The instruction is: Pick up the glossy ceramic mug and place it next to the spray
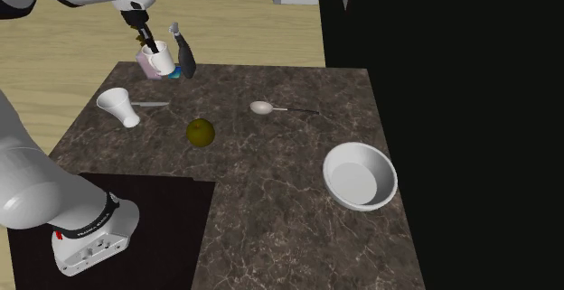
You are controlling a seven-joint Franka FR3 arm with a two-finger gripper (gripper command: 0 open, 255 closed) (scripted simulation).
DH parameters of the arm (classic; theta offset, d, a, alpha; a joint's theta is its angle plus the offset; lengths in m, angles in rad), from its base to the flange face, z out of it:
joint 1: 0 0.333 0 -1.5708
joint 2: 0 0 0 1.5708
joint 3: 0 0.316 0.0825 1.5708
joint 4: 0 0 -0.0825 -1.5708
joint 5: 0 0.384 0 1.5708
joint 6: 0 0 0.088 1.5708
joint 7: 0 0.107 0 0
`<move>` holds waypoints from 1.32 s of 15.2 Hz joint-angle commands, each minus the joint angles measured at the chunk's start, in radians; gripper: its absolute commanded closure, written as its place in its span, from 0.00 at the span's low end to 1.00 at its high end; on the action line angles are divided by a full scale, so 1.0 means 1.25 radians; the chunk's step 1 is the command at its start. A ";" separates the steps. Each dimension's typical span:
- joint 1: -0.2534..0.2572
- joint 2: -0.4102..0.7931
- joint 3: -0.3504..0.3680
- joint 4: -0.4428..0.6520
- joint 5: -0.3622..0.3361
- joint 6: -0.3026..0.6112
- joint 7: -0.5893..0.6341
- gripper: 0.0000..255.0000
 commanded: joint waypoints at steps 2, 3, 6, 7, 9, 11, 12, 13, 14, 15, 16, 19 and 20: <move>0.005 0.019 -0.006 -0.010 -0.017 0.025 0.012 1.00; 0.007 0.026 -0.009 -0.014 -0.022 0.034 0.016 1.00; 0.013 0.046 -0.016 -0.023 -0.040 0.059 0.029 1.00; 0.015 0.053 -0.019 -0.026 -0.046 0.067 0.033 1.00; 0.020 0.067 -0.025 -0.031 -0.058 0.083 0.042 1.00; 0.024 0.081 -0.032 -0.035 -0.070 0.099 0.051 1.00; 0.027 0.088 -0.035 -0.037 -0.077 0.106 0.055 1.00; 0.029 0.096 -0.039 -0.038 -0.083 0.114 0.060 1.00; 0.032 0.103 -0.042 -0.040 -0.090 0.122 0.064 1.00; 0.035 0.111 -0.046 -0.041 -0.096 0.129 0.069 1.00; 0.038 0.119 -0.050 -0.042 -0.103 0.137 0.073 1.00; 0.047 0.142 -0.062 -0.044 -0.122 0.159 0.087 1.00; 0.049 0.147 -0.065 -0.044 -0.126 0.163 0.090 1.00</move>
